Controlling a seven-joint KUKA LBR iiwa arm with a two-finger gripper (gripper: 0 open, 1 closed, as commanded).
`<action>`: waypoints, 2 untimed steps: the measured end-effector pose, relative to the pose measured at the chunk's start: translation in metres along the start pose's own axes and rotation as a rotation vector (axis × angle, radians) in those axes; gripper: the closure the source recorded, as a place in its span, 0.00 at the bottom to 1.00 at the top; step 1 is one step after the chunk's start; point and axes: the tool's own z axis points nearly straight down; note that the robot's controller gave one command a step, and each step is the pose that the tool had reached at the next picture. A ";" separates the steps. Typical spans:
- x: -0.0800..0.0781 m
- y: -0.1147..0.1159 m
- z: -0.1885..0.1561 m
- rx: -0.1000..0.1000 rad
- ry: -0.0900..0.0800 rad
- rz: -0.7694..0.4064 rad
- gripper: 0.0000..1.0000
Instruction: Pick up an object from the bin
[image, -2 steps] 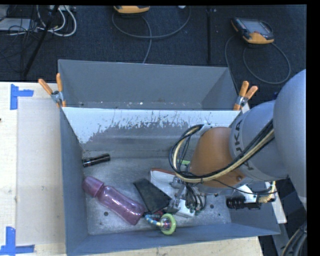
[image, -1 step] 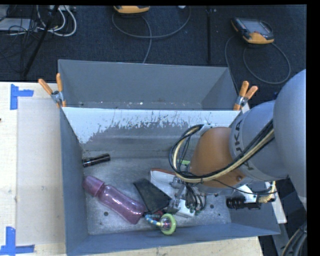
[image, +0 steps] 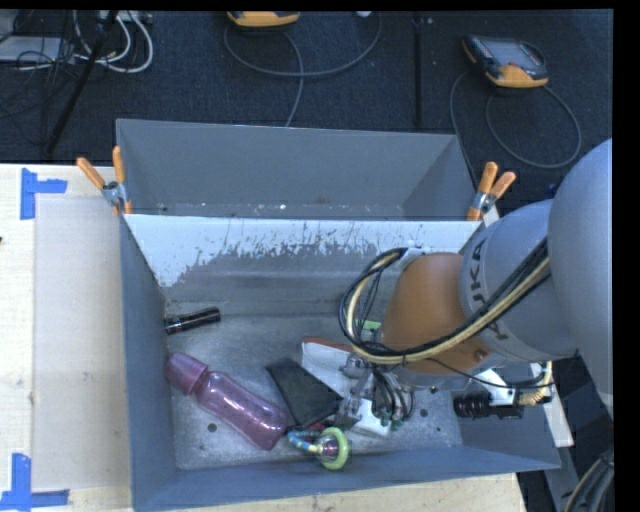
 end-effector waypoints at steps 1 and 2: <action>0.004 -0.001 -0.010 0.008 0.024 -0.002 1.00; 0.006 -0.002 -0.030 0.013 0.037 -0.003 1.00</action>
Offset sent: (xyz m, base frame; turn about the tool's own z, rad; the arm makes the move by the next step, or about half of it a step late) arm -0.0001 0.0002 0.0986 -0.0002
